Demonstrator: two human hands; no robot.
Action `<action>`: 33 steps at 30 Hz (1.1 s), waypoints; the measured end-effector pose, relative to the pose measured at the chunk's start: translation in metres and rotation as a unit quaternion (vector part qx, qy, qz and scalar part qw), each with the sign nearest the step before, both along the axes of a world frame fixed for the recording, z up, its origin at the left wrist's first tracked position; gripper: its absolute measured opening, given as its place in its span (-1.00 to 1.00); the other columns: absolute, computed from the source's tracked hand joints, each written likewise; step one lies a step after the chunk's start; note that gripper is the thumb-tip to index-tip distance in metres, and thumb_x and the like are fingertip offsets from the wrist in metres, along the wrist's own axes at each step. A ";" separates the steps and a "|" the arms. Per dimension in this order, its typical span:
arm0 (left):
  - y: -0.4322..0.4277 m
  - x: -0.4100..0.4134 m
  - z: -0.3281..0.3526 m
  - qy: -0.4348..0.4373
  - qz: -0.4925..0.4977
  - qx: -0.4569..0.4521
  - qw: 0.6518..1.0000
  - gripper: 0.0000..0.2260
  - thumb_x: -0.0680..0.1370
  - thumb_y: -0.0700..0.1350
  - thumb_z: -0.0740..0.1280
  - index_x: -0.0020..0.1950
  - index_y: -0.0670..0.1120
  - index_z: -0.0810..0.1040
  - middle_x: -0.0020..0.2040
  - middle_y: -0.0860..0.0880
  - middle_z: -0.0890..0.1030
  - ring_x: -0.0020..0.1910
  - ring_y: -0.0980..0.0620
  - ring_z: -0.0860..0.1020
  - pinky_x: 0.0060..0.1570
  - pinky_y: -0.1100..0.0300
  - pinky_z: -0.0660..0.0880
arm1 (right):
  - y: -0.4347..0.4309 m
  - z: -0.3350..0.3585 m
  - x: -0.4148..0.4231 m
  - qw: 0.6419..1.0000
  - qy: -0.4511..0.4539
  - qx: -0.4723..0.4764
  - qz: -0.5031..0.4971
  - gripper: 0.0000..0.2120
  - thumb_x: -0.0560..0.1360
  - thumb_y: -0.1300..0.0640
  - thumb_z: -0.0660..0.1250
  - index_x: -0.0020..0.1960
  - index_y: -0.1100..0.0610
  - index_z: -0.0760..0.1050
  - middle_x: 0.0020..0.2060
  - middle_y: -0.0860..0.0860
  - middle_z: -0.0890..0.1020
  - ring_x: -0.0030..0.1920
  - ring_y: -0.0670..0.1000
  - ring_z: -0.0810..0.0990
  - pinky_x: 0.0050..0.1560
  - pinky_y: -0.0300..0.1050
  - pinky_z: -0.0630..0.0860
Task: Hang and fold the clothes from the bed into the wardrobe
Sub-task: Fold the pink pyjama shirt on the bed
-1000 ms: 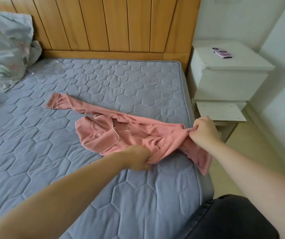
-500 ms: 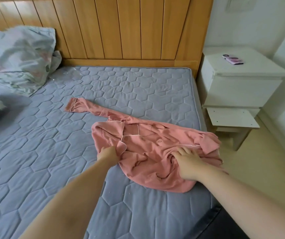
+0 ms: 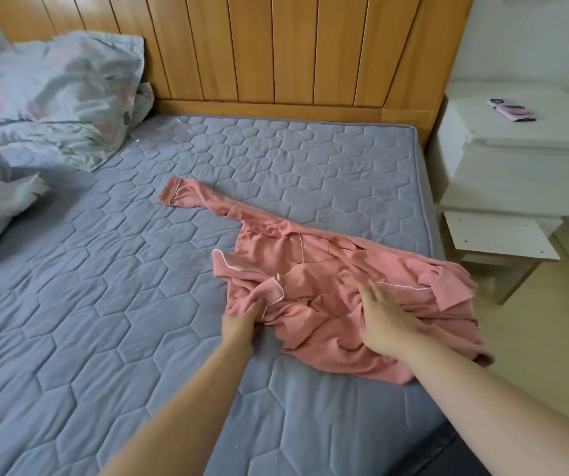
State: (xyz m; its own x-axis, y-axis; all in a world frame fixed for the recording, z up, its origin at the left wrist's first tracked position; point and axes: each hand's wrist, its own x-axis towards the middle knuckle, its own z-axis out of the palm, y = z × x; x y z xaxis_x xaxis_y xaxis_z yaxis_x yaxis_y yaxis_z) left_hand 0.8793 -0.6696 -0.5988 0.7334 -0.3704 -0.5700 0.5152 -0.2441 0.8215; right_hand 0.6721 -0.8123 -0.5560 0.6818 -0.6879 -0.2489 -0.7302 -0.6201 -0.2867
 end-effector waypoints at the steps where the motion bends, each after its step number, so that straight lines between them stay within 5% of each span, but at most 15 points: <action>1: -0.006 -0.001 0.003 0.078 0.012 -0.072 0.994 -0.68 0.51 -0.12 0.42 0.21 -0.18 0.49 0.17 -0.20 0.57 0.03 -0.07 0.59 -0.08 0.14 0.56 | 0.003 0.001 0.003 1.000 -0.001 0.005 0.000 -0.20 0.48 0.21 0.22 0.56 -0.01 -0.17 0.55 0.10 -0.08 0.53 0.14 0.01 0.45 0.00 0.12; 4: -0.023 0.000 0.016 0.082 0.001 -0.156 0.984 -0.66 0.57 -0.16 0.33 0.31 -0.24 0.46 0.19 -0.25 0.56 0.16 -0.17 0.56 0.19 -0.05 0.49 | 0.009 0.001 0.007 1.000 0.000 0.016 0.010 -0.20 0.45 0.20 0.23 0.56 0.02 -0.14 0.55 0.04 -0.06 0.51 0.13 0.07 0.44 0.01 0.19; 8: -0.052 0.006 0.059 -0.130 -0.022 -0.025 0.991 -0.58 0.47 -0.28 0.30 0.32 -0.19 0.35 0.12 -0.19 0.52 0.02 -0.10 0.52 -0.02 0.09 0.48 | 0.008 0.011 0.001 0.999 0.002 0.045 0.008 -0.22 0.47 0.20 0.22 0.56 0.03 -0.13 0.55 0.05 -0.10 0.52 0.11 0.04 0.47 -0.05 0.11; 12: -0.088 0.011 0.139 -0.288 -0.163 0.005 0.944 -0.55 0.45 -0.35 0.23 0.35 -0.19 0.35 0.02 -0.06 0.52 0.06 -0.12 0.53 -0.08 0.16 0.40 | -0.009 0.050 -0.008 0.999 -0.040 0.014 -0.027 -0.28 0.48 0.20 0.23 0.54 0.12 -0.02 0.52 0.09 0.08 0.49 0.11 0.13 0.45 -0.08 0.13; 15: -0.109 0.007 0.220 -0.432 -0.348 -0.004 0.832 -0.69 0.42 -0.41 0.18 0.11 -0.23 0.52 -0.15 -0.05 0.55 -0.10 -0.04 0.51 -0.22 0.33 0.40 | -0.024 0.100 -0.014 0.987 -0.136 0.048 -0.077 -0.36 0.50 0.20 0.30 0.50 0.23 0.12 0.42 0.10 0.30 0.44 0.07 0.24 0.42 -0.25 0.17; 17: -0.117 -0.005 0.281 -0.516 -0.454 -0.004 0.726 -0.73 0.41 -0.43 0.17 -0.10 -0.14 0.55 -0.30 0.07 0.51 -0.24 0.07 0.48 -0.42 0.46 0.34 | -0.035 0.138 -0.019 0.965 -0.236 0.053 -0.099 -0.43 0.45 0.25 0.41 0.40 0.26 0.30 0.14 -0.08 0.50 0.23 0.00 0.42 0.08 -0.59 0.29; 18: -0.119 -0.013 0.312 -0.550 -0.482 -0.006 0.682 -0.71 0.40 -0.44 0.17 -0.20 -0.08 0.53 -0.35 0.13 0.49 -0.31 0.16 0.47 -0.45 0.48 0.33 | -0.041 0.157 -0.021 0.955 -0.270 0.050 -0.108 -0.42 0.42 0.31 0.42 0.39 0.29 0.32 0.09 -0.08 0.53 0.18 0.00 0.44 -0.04 -0.61 0.31; 20: -0.119 -0.029 0.372 -0.602 -0.498 -0.021 0.624 -0.64 0.40 -0.44 0.17 -0.36 0.02 0.44 -0.42 0.19 0.45 -0.43 0.29 0.42 -0.48 0.49 0.31 | -0.059 0.195 -0.025 0.946 -0.292 0.078 -0.120 -0.31 0.40 0.40 0.37 0.48 0.25 0.20 0.28 0.11 0.45 0.27 0.07 0.42 0.12 -0.36 0.38; 22: -0.115 -0.046 0.424 -0.640 -0.489 -0.043 0.591 -0.61 0.40 -0.45 0.17 -0.42 0.03 0.39 -0.47 0.20 0.41 -0.47 0.29 0.39 -0.50 0.48 0.29 | -0.072 0.233 -0.030 0.921 -0.347 0.130 -0.123 -0.22 0.38 0.45 0.35 0.50 0.10 0.14 0.26 -0.01 0.32 0.23 0.01 0.40 0.09 -0.15 0.44; 24: -0.110 -0.061 0.465 -0.655 -0.490 -0.083 0.570 -0.66 0.40 -0.47 0.17 -0.39 -0.04 0.44 -0.46 0.20 0.43 -0.49 0.33 0.40 -0.48 0.48 0.30 | -0.075 0.273 -0.034 0.878 -0.435 0.164 -0.110 -0.17 0.37 0.50 0.36 0.45 -0.06 0.15 0.19 -0.08 0.30 0.17 -0.06 0.36 0.06 -0.17 0.43; 26: -0.102 -0.075 0.497 -0.652 -0.488 -0.127 0.566 -0.70 0.41 -0.47 0.19 -0.29 -0.10 0.53 -0.38 0.13 0.49 -0.46 0.37 0.42 -0.39 0.44 0.39 | -0.071 0.308 -0.038 0.846 -0.495 0.190 -0.051 -0.15 0.32 0.50 0.40 0.45 -0.02 0.19 0.09 -0.11 0.43 0.09 -0.05 0.43 0.08 -0.13 0.44; 29: -0.091 -0.094 0.529 -0.638 -0.488 -0.190 0.564 -0.67 0.42 -0.50 0.19 -0.27 -0.08 0.56 -0.35 0.12 0.53 -0.38 0.29 0.46 -0.28 0.33 0.46 | -0.059 0.347 -0.040 0.846 -0.491 0.198 0.065 -0.57 0.17 0.39 0.38 0.05 0.33 0.47 -0.23 0.12 0.52 -0.20 0.02 0.48 -0.24 -0.18 0.36; 33: -0.080 -0.101 0.550 -0.633 -0.459 -0.229 0.580 -0.72 0.43 -0.49 0.22 -0.18 -0.14 0.58 -0.30 0.08 0.56 -0.33 0.26 0.49 -0.24 0.33 0.47 | -0.045 0.368 -0.041 0.837 -0.478 0.253 0.082 -0.85 0.23 0.37 0.29 -0.19 0.37 0.46 -0.37 0.10 0.46 -0.33 -0.03 0.39 -0.26 -0.17 0.25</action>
State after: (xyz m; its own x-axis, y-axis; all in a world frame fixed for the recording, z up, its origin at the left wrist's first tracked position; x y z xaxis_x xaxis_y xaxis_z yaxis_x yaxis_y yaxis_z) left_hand 0.7786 -0.7500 -0.0490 -0.1700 -0.8358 0.5221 -0.7459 0.4554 0.4861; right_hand 0.6314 -0.8576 -0.1885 0.8106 -0.5371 0.2333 0.0663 -0.3117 -0.9479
